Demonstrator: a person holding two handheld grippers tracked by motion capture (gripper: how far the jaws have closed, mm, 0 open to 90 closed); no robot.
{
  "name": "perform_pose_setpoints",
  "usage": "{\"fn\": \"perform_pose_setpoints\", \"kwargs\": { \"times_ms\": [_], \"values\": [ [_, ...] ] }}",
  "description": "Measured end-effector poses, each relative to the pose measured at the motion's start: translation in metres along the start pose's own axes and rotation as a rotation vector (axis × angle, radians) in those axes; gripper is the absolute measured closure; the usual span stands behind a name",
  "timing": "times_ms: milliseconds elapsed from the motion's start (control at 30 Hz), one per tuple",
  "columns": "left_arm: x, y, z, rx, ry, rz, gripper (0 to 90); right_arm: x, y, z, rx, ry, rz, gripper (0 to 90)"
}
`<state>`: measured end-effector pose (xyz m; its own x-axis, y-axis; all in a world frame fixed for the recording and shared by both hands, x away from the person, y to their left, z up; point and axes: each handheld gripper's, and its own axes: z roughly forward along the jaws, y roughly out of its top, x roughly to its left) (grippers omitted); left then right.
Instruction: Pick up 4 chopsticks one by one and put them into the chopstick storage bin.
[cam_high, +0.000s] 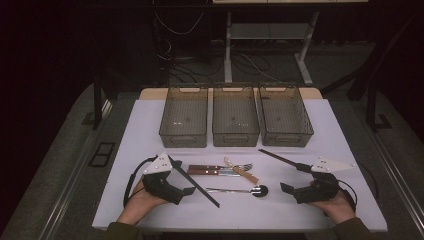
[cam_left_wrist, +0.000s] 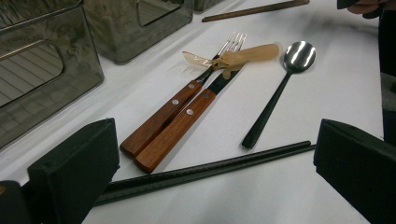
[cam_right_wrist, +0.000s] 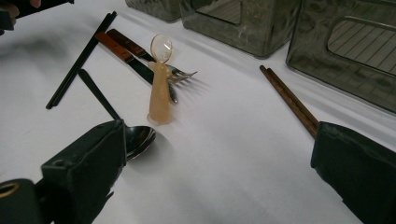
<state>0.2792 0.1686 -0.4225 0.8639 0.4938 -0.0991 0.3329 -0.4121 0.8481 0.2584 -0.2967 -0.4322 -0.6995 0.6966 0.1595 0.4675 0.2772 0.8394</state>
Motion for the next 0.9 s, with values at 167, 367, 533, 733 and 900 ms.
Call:
{"fn": "perform_pose_setpoints", "kwargs": {
  "times_ms": [167, 367, 533, 733, 900],
  "values": [
    [0.004, 0.000, 0.000, 0.009, 0.007, -0.006, 4.9, -0.002, 0.000, 0.000, -0.003, 0.002, 0.015, 3.6],
    [0.006, 0.000, 0.000, 0.023, 0.038, 0.007, 14.4, -0.002, 0.000, 0.001, 0.003, 0.004, 0.017, 3.6],
    [0.010, 0.002, -0.003, 0.013, 0.051, 0.010, 22.4, -0.002, 0.000, 0.001, 0.005, 0.004, 0.014, 3.6],
    [0.020, 0.004, -0.006, 0.007, 0.085, -0.010, 37.0, -0.003, 0.000, 0.001, -0.001, 0.002, 0.017, 3.6],
    [0.027, 0.004, -0.006, 0.022, 0.106, -0.015, 52.8, -0.002, 0.000, 0.003, 0.008, 0.003, 0.017, 3.6]
  ]
}}
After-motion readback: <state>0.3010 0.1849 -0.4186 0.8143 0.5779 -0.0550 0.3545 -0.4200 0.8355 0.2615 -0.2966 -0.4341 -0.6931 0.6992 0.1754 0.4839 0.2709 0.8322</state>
